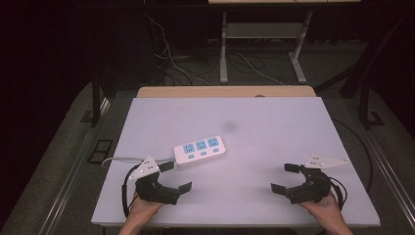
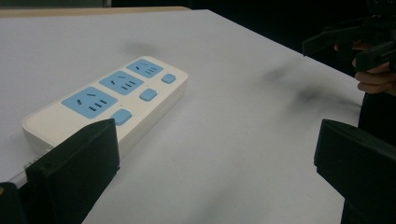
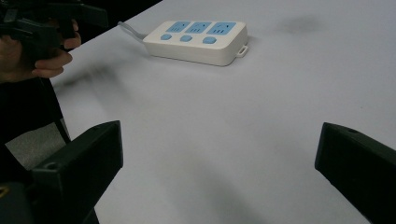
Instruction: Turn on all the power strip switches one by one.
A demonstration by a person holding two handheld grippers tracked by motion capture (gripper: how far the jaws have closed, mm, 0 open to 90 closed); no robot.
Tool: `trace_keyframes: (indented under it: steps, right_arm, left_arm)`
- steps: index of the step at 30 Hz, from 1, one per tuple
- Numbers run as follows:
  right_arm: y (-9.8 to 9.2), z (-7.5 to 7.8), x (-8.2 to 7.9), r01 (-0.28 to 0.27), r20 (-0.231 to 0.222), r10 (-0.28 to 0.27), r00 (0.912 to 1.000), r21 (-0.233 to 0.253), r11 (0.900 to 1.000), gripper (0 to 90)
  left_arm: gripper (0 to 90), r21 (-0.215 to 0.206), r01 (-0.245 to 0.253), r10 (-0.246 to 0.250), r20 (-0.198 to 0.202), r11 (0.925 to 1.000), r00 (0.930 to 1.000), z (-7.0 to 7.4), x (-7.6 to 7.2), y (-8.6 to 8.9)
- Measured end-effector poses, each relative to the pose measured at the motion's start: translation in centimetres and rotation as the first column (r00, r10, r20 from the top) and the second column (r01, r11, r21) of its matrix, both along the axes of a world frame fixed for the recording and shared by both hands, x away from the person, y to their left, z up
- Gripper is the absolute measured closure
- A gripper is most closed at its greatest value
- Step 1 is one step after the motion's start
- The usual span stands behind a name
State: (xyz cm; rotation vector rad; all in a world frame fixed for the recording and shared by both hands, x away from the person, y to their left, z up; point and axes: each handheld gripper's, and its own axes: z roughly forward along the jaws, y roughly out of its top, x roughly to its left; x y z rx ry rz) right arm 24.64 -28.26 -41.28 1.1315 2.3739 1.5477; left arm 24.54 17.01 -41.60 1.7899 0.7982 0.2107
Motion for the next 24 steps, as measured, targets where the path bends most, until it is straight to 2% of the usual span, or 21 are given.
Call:
trace_keyframes:
  steps: [12,16,24]
  right_arm:
    - [-0.07,-0.16,-0.04,0.002,-0.003,-0.002,1.0000,-0.006,1.000,0.8]
    - [-0.29,-0.13,-0.15,0.009,-0.006,-0.009,0.9999,0.000,1.000,0.8]
    - [-0.67,-0.19,-0.14,0.022,-0.015,-0.022,0.9996,0.007,1.000,0.8]
  left_arm:
    - [0.0,0.003,0.011,-0.011,0.001,0.9999,0.9999,0.00,-0.02,-0.17]
    - [0.0,-0.009,0.015,-0.015,-0.003,0.9999,0.9999,0.11,-0.10,-0.27]
    - [0.0,0.022,0.031,-0.030,-0.022,0.9993,0.9993,0.35,0.11,-0.68]
